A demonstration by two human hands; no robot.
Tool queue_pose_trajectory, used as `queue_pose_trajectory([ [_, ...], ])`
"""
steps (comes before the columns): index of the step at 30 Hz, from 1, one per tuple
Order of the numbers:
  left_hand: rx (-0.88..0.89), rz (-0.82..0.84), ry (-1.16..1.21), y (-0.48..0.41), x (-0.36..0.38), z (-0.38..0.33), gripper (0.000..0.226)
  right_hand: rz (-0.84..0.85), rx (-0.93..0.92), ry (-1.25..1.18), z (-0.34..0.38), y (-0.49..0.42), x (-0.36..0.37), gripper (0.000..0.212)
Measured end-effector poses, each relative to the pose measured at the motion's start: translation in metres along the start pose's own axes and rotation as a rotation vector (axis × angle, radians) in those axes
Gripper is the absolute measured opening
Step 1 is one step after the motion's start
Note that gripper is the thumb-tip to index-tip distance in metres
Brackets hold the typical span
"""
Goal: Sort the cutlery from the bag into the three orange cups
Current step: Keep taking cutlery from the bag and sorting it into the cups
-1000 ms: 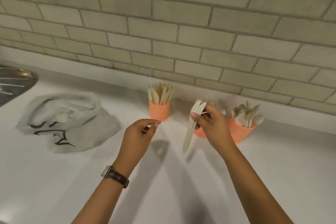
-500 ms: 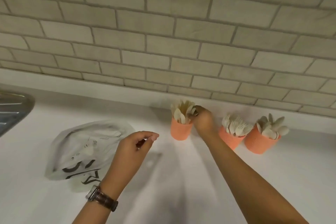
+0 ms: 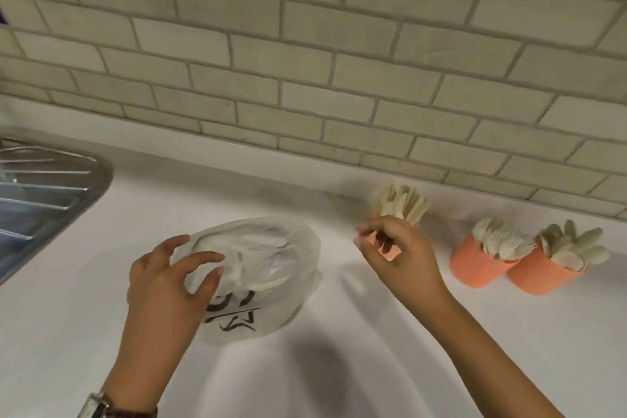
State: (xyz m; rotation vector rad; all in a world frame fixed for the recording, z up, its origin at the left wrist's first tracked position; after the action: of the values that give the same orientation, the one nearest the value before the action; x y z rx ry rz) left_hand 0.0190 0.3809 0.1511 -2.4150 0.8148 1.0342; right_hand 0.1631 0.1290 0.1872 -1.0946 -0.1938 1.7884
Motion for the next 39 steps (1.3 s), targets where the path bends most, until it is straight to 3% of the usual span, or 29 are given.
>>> queue_pose_trajectory([
  [4, -0.126, 0.111, 0.033, 0.002, 0.003, 0.019, 0.038, 0.316, -0.12, -0.133, 0.038, -0.01, 0.051, 0.009],
  [7, -0.196, 0.277, 0.065, -0.001, 0.004, 0.018, 0.052, 0.587, -0.134, -0.125, 0.051, -0.024, 0.097, 0.019],
  [12, -0.143, 0.414, 0.042, 0.009, -0.001, 0.014, 0.088, 1.197, -0.035, 0.268, 0.028, -0.019, 0.171, 0.038],
  [14, -0.122, 0.426, 0.008, 0.015, -0.002, 0.013, 0.096, 1.354, -0.071, 0.417, 0.014, -0.009, 0.189, 0.037],
  [21, -0.085, 0.439, -0.011, 0.025, 0.0, 0.011, 0.099, 1.228, -0.135, 0.394, -0.016, 0.013, 0.201, 0.062],
  [30, -0.076, 0.428, -0.011, 0.027, -0.005, 0.003, 0.091, 1.294, -0.002, 0.394, -0.012, 0.004, 0.196, 0.03],
  [32, -0.069, 0.413, -0.034, 0.027, -0.009, 0.001, 0.091, 1.265, 0.013, 0.355, -0.008, 0.0, 0.194, 0.03],
  [39, -0.087, 0.32, -0.235, 0.024, -0.024, 0.001, 0.092, 1.107, -0.251, 0.374, 0.023, -0.018, 0.161, 0.032],
])
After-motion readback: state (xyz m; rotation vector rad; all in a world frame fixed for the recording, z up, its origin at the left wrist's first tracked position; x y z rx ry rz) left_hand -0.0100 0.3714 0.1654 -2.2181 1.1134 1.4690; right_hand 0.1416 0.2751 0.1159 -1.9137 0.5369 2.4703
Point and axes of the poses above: each hand's wrist, its own y-axis away from the middle knuckle, its own x-axis out of the palm, z = x × y, the point moved 2 cm from there along -y, towards the middle knuckle, and after that the axes turned 13 degrees about -x, right-handed, at the moved point
